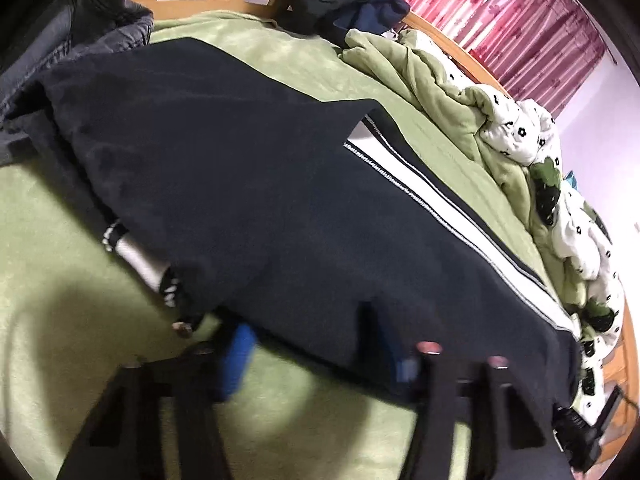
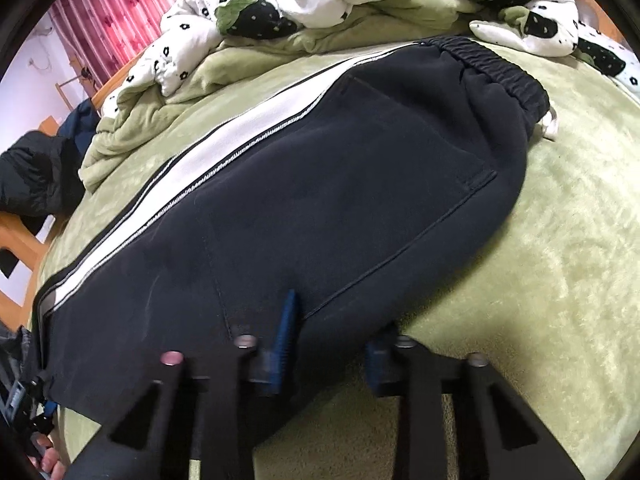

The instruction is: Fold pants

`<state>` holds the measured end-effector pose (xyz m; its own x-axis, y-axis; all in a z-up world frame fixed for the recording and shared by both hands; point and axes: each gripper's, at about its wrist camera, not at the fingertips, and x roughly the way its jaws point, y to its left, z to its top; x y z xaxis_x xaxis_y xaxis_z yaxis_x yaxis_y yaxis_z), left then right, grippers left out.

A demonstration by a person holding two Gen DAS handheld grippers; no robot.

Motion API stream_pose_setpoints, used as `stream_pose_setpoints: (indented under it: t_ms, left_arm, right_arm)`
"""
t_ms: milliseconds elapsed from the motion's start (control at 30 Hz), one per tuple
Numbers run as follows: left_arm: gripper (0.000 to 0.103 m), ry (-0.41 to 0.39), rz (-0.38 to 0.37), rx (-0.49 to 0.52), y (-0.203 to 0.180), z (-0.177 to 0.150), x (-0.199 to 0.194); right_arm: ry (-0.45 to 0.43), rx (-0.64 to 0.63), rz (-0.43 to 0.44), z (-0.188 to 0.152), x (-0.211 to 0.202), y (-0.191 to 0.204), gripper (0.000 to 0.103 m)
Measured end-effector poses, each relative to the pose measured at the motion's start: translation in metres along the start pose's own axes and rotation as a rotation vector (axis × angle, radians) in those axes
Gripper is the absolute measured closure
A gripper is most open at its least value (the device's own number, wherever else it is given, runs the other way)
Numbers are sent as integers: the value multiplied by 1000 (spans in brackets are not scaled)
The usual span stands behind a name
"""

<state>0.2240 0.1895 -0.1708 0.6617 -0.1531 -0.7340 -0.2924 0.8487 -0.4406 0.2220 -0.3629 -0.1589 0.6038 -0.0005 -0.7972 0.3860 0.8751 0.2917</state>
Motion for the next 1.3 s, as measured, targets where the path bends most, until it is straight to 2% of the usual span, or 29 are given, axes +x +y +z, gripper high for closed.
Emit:
stream_pose_setpoints:
  t_ms: [100, 167, 300, 400, 467, 600, 700, 867, 967, 1067, 1133, 1200, 1233, 1300]
  left_arm:
    - [62, 18, -25, -25, 9, -1, -4]
    - [61, 41, -42, -47, 15, -4, -8]
    - [48, 88, -90, -6, 20, -17, -20]
    - [46, 105, -95, 16, 25, -26, -29]
    - [44, 117, -112, 15, 27, -27, -32]
    - [28, 170, -199, -53, 34, -17, -26]
    - [23, 195, -228, -92, 35, -7, -17]
    - [20, 157, -212, -112, 26, -3, -5]
    - [20, 125, -202, -79, 14, 0, 2]
    - [25, 86, -160, -61, 4, 6, 10]
    - [39, 67, -118, -69, 1, 12, 16]
    - [48, 58, -91, -85, 1, 16, 20]
    - [54, 55, -80, -92, 1, 19, 22]
    - [65, 52, -43, -101, 1, 24, 26]
  right_arm:
    - [3, 21, 16, 1, -1, -5, 84]
    - [15, 29, 21, 1, 0, -8, 80]
    - [38, 54, 45, -2, -5, -15, 73]
    - [49, 49, 52, -7, -12, -20, 71]
    - [56, 31, 56, -12, -19, -22, 63]
    - [63, -29, 47, -21, -29, -28, 52]
    - [64, -49, 55, -25, -32, -35, 49]
    - [52, -9, 104, -18, -32, -49, 49]
    - [31, 23, 133, -11, -26, -53, 47]
    - [19, 60, 162, 0, -13, -53, 45]
    - [13, 86, 161, 12, 3, -51, 45]
    - [-4, 91, 154, 25, 14, -44, 44]
    - [-7, 87, 144, 30, 18, -40, 46]
    - [-14, 85, 99, 42, 29, -33, 55]
